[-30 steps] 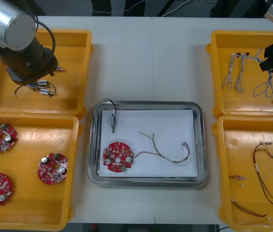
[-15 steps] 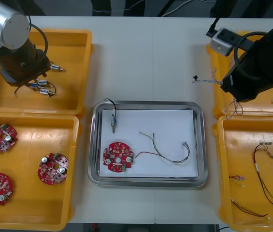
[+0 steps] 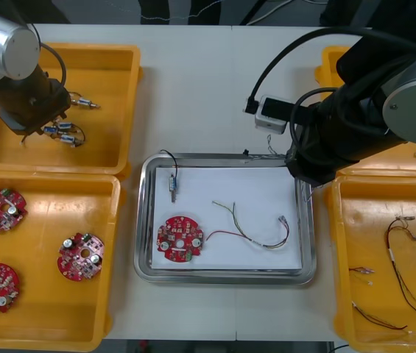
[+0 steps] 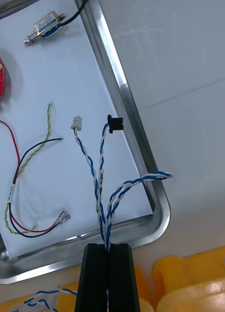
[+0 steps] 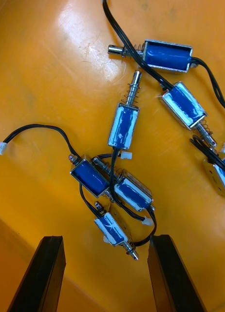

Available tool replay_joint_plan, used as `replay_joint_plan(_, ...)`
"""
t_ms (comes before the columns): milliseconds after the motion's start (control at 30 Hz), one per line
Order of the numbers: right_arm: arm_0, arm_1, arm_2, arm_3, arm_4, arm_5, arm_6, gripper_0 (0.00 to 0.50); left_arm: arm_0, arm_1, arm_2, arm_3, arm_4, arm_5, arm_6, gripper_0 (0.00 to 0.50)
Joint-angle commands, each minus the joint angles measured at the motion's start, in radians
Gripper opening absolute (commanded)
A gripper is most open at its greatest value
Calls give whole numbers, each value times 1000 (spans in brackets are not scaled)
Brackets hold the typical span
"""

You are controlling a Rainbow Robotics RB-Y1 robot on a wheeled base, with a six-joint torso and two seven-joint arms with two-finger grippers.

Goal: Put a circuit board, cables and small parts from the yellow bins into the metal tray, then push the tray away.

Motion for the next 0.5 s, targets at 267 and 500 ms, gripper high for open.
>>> replay_joint_plan(267,-77,-32,198,38,72,-119,185,0,-46,-34,-16,58,15,-50,81,500)
replay_joint_plan(500,-91,-31,307,124,82,-227,188,0,-32,-39,-29,58,35,-53,85,500)
